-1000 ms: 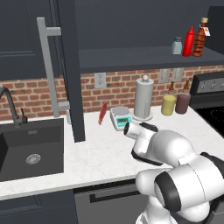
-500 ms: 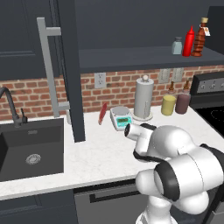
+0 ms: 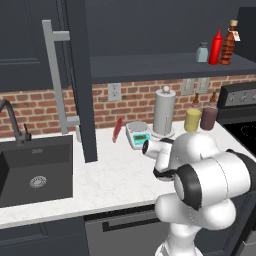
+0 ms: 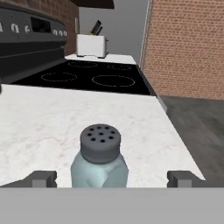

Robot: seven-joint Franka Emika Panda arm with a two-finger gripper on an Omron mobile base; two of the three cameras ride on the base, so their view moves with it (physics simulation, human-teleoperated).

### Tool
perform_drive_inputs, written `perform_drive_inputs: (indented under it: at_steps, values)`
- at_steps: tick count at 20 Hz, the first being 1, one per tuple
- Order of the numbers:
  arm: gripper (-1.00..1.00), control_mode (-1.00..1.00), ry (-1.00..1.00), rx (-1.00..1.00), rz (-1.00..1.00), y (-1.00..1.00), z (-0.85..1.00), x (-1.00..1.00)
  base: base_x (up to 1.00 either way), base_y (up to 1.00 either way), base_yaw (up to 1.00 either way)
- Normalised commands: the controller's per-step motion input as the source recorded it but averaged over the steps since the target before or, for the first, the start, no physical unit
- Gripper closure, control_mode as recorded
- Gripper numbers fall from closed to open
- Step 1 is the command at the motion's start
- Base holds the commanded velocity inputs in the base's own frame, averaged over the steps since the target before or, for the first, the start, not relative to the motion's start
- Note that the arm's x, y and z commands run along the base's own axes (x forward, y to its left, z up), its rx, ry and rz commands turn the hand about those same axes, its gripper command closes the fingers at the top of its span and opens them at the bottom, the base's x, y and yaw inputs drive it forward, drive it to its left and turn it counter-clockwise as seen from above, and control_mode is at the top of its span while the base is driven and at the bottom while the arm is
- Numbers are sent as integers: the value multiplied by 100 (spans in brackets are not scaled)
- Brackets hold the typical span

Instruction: Put the shaker and condiment bottle from the counter next to their counterparts in the cabinet.

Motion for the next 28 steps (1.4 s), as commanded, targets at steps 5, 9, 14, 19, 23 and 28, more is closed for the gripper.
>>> perform_drive_inputs:
  at_steps: [5,9,14,19,23,28]
  values:
    - [-100,-100,0,0,0,-2,-15,18,0,0,0]
    - [-100,-100,0,0,0,-1,-20,10,0,0,0]
    - [-100,-100,0,0,0,-21,-12,1,0,0,0]
    - [-100,-100,0,3,0,-35,-3,0,0,0,0]
    - [-100,-100,0,3,0,-33,-3,0,0,0,0]
    - [100,-100,2,1,0,-21,-15,0,0,0,0]
